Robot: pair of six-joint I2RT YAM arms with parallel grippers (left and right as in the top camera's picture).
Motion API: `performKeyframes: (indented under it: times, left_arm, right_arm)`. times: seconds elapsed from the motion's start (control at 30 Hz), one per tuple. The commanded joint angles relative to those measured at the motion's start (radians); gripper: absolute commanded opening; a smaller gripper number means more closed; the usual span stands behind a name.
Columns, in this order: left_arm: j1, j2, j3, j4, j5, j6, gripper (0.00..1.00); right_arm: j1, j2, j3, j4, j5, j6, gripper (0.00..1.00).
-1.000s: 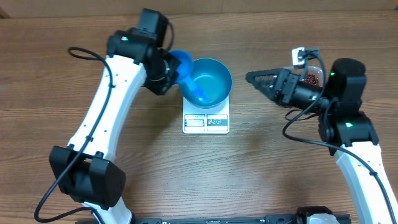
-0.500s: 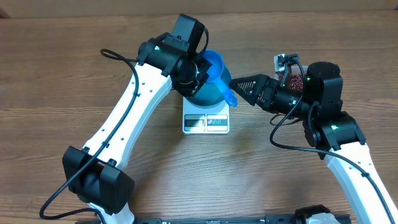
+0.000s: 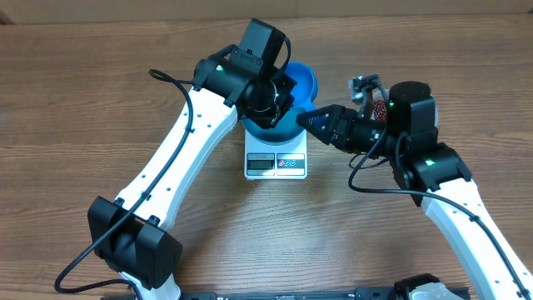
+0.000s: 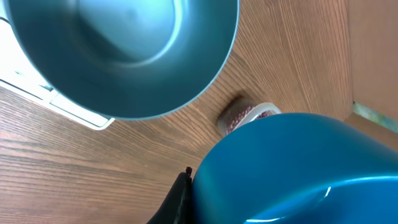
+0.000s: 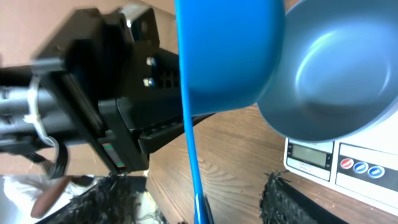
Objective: Scoop item into bowl and weigh 150g on scale
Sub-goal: 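Move the right gripper to the scoop handle above the bowl, then close the right gripper on the blue scoop handle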
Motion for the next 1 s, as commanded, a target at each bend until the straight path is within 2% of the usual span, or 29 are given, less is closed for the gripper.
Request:
performKeyframes:
  times: [0.0, 0.17, 0.43, 0.6, 0.8, 0.97]
  left_arm:
    - [-0.01, -0.017, 0.021, 0.0, 0.011, -0.014, 0.04]
    - [-0.009, -0.017, 0.021, -0.004, 0.005, -0.01, 0.04]
    - [0.005, -0.017, 0.021, -0.005, -0.017, -0.01, 0.04]
    - [0.036, -0.017, 0.021, -0.041, -0.022, -0.017, 0.04]
    - [0.069, -0.017, 0.021, -0.052, -0.023, -0.103, 0.05]
    - [0.069, -0.017, 0.021, -0.032, -0.022, -0.222, 0.04]
  right_arm:
    - [0.011, 0.0, 0.019, 0.028, 0.01, -0.021, 0.67]
    - [0.011, 0.0, 0.019, 0.046, 0.01, -0.021, 0.66]
    - [0.011, 0.0, 0.019, 0.047, 0.01, -0.022, 0.54]
    - [0.01, 0.0, 0.019, 0.051, 0.021, -0.021, 0.51]
    - [0.01, 0.0, 0.019, 0.127, 0.042, 0.015, 0.51]
    - [0.01, 0.0, 0.019, 0.173, 0.082, 0.079, 0.52]
